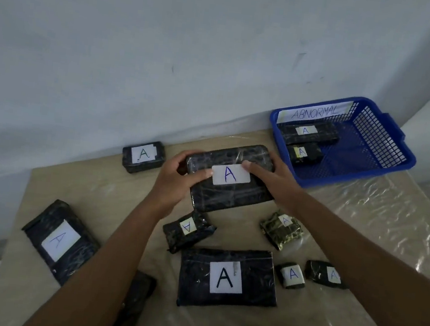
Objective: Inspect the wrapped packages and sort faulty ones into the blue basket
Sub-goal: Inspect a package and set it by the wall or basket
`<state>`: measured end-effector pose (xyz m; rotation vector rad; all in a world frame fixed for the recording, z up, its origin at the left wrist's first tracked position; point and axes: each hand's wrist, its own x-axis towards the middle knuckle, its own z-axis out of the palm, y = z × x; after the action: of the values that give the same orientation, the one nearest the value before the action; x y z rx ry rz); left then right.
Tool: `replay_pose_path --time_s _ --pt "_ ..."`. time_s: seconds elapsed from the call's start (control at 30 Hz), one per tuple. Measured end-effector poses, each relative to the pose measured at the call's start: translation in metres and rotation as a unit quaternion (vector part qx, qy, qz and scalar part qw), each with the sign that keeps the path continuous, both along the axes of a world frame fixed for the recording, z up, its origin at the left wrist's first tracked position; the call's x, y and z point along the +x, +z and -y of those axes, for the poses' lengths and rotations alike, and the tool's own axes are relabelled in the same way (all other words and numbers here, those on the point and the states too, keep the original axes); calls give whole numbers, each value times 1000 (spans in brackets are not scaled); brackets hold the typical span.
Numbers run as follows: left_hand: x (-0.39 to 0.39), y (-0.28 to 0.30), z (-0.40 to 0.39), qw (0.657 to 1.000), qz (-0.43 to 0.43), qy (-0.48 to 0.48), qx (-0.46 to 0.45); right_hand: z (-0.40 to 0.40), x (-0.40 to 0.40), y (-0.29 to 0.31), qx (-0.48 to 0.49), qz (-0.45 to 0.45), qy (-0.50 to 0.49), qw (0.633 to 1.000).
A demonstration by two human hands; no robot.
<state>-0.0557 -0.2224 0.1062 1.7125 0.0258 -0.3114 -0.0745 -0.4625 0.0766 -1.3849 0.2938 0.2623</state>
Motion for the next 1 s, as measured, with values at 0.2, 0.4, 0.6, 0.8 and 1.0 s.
replay_pose_path --time_s 0.2,0.4,0.6,0.8,1.0 --pt "-31 11 -8 993 -3 116 18 -48 -31 25 21 45 -27 998" --pt "-48 22 -23 991 24 132 1 -63 -43 43 -14 27 -8 1000" --pt "-47 31 -29 990 -60 107 -66 -74 -45 51 16 18 -72 997" --pt "-46 32 -31 992 -73 93 -54 -69 -48 58 44 1 -39 998" --pt "-43 41 -34 989 -73 90 -89 -65 -56 57 44 30 -10 999"
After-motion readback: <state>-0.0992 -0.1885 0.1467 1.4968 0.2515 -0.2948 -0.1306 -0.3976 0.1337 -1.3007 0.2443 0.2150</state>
